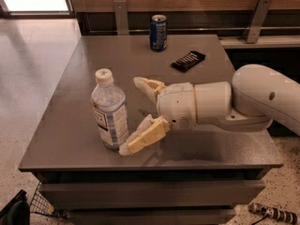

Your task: Pick blue plastic bottle

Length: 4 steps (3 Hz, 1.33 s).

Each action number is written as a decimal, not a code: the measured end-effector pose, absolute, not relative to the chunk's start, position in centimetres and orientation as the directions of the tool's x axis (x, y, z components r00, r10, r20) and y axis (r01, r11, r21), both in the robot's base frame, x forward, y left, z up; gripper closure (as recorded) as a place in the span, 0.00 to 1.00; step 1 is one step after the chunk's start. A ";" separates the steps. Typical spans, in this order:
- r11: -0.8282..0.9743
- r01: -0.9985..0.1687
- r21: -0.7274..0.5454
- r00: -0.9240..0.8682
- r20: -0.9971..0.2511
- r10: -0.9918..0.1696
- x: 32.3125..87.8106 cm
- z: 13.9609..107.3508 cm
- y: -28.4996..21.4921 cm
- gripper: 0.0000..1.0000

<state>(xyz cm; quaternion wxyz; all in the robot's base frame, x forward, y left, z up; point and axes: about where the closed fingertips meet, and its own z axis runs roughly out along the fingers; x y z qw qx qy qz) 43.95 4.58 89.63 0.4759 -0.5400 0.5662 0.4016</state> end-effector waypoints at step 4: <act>0.008 -0.997 -0.078 0.079 -0.997 0.023 44.2 89.1 10.3 0.99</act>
Offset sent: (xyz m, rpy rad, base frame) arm 0.0087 0.0693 -0.0036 0.3640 -0.0385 0.1392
